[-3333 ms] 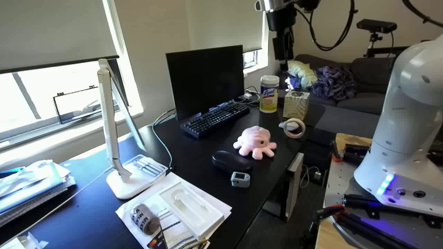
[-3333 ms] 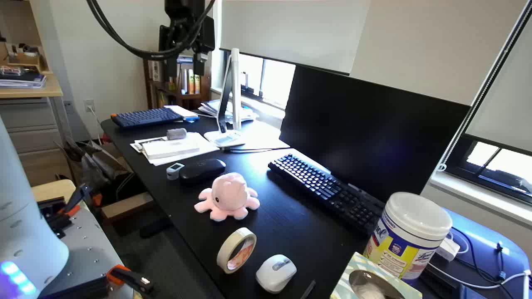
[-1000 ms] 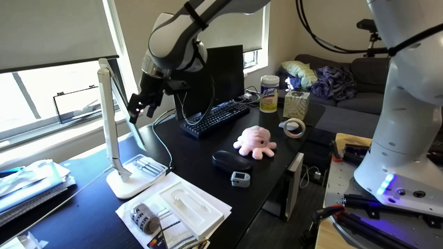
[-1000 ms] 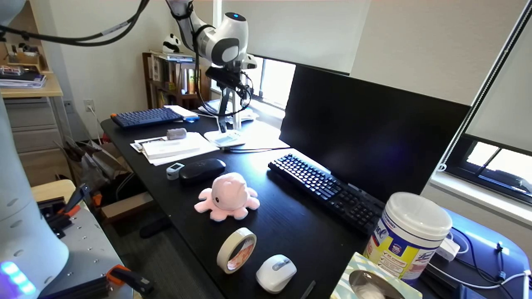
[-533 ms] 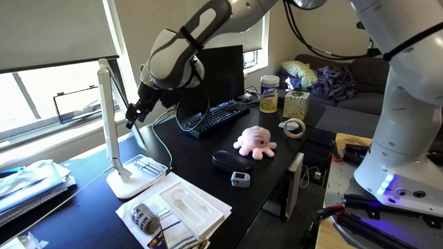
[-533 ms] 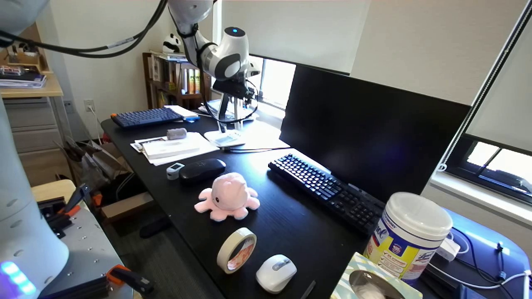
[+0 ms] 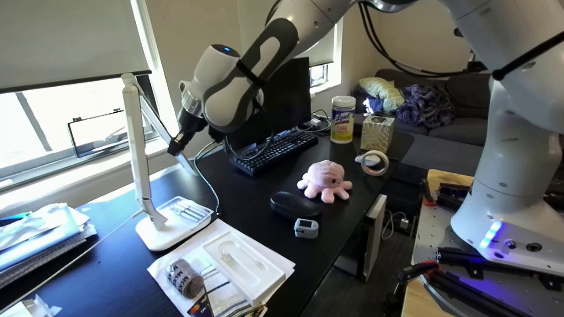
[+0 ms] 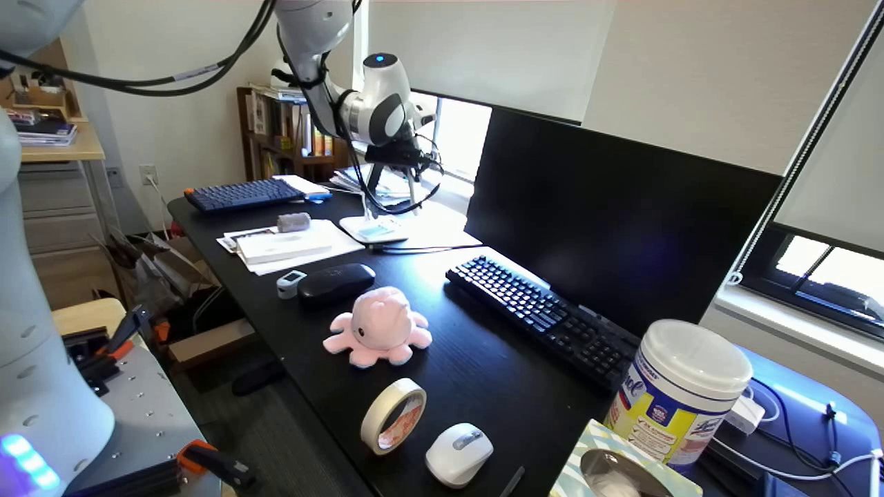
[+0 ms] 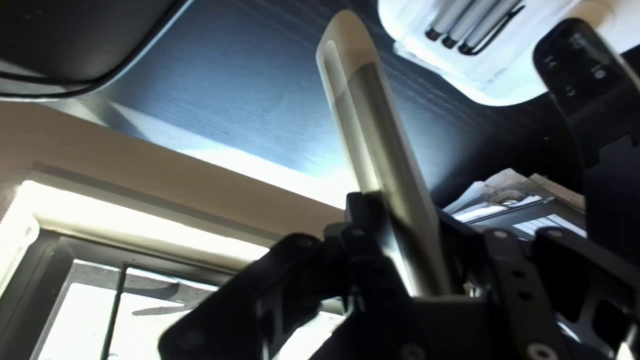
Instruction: Stretch the desk lamp
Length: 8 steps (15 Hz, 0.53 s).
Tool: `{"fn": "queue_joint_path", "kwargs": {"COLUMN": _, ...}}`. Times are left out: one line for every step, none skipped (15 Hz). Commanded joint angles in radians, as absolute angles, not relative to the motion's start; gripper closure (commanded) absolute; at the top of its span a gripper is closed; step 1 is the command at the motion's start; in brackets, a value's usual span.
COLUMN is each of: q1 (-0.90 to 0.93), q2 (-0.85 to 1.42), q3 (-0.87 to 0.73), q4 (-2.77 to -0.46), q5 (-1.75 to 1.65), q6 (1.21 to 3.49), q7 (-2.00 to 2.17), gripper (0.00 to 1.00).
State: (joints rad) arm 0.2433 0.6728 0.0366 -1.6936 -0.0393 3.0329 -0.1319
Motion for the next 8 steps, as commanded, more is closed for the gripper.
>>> {"fn": "queue_joint_path", "kwargs": {"q1": 0.406, "q2": 0.612, "q3": -0.233, "q4": -1.753, "q5": -0.182, "q6": 3.088, "q7": 0.039, "gripper": 0.93}}
{"fn": "queue_joint_path", "kwargs": {"q1": 0.456, "q2": 0.603, "q3": -0.312, "q4": -1.755, "q5": -0.237, "q6": 3.082, "q7": 0.098, "gripper": 0.9}}
{"fn": "queue_joint_path", "kwargs": {"q1": 0.505, "q2": 0.601, "q3": -0.392, "q4": -1.751, "q5": -0.296, "q6": 3.07, "q7": 0.156, "gripper": 0.85}}
{"fn": "queue_joint_path", "kwargs": {"q1": 0.557, "q2": 0.601, "q3": -0.47, "q4": -1.741, "q5": -0.357, "q6": 3.051, "q7": 0.217, "gripper": 0.85}}
{"fn": "queue_joint_path", "kwargs": {"q1": 0.609, "q2": 0.609, "q3": -0.549, "q4": -1.725, "q5": -0.414, "q6": 3.033, "q7": 0.275, "gripper": 0.89}}
{"fn": "queue_joint_path", "kwargs": {"q1": 0.67, "q2": 0.614, "q3": -0.628, "q4": -1.726, "q5": -0.45, "q6": 3.018, "q7": 0.311, "gripper": 0.89}}
{"fn": "queue_joint_path", "kwargs": {"q1": 0.735, "q2": 0.618, "q3": -0.705, "q4": -1.734, "q5": -0.473, "q6": 3.006, "q7": 0.337, "gripper": 0.89}}
{"fn": "queue_joint_path", "kwargs": {"q1": 0.804, "q2": 0.616, "q3": -0.782, "q4": -1.751, "q5": -0.501, "q6": 2.998, "q7": 0.362, "gripper": 0.89}}
